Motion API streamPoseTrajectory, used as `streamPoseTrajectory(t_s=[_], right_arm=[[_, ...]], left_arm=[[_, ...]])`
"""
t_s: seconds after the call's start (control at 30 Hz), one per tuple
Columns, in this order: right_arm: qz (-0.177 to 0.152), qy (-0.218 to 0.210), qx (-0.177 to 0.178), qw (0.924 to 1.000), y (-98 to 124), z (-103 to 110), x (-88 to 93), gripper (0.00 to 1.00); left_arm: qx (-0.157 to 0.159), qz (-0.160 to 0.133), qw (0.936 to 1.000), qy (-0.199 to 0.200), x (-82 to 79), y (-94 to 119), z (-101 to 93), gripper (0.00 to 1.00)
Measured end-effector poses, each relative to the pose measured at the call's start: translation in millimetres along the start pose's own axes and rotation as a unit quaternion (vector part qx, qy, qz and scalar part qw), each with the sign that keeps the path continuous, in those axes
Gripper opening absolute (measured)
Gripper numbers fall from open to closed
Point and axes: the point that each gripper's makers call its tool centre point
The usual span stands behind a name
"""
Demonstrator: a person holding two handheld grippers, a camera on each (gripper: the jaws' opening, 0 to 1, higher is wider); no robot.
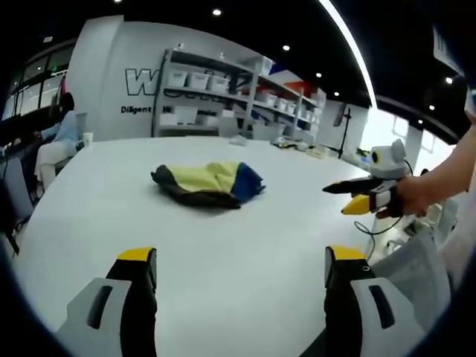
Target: Fold the garment on the visible template until the final outline fits inside the template.
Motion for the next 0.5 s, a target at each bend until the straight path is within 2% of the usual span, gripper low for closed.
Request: streamPoseTrajectory(t_s=[0.5], right_arm=[[0.005,0.006,-0.012,0.9999,-9,-11,-2.3,0.9]], left_arm=[[0.008,0.014,0.9999,-0.006,-2.7,-18,-3.3,0.88]])
Point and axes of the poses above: the point that each gripper's makers call its tool centre point, and the gripper's own axes: y roughly backward along the fingers, z roughly to its left, x roughly out of its underside, and after that the axes turned 4 degrees about y, right-handed
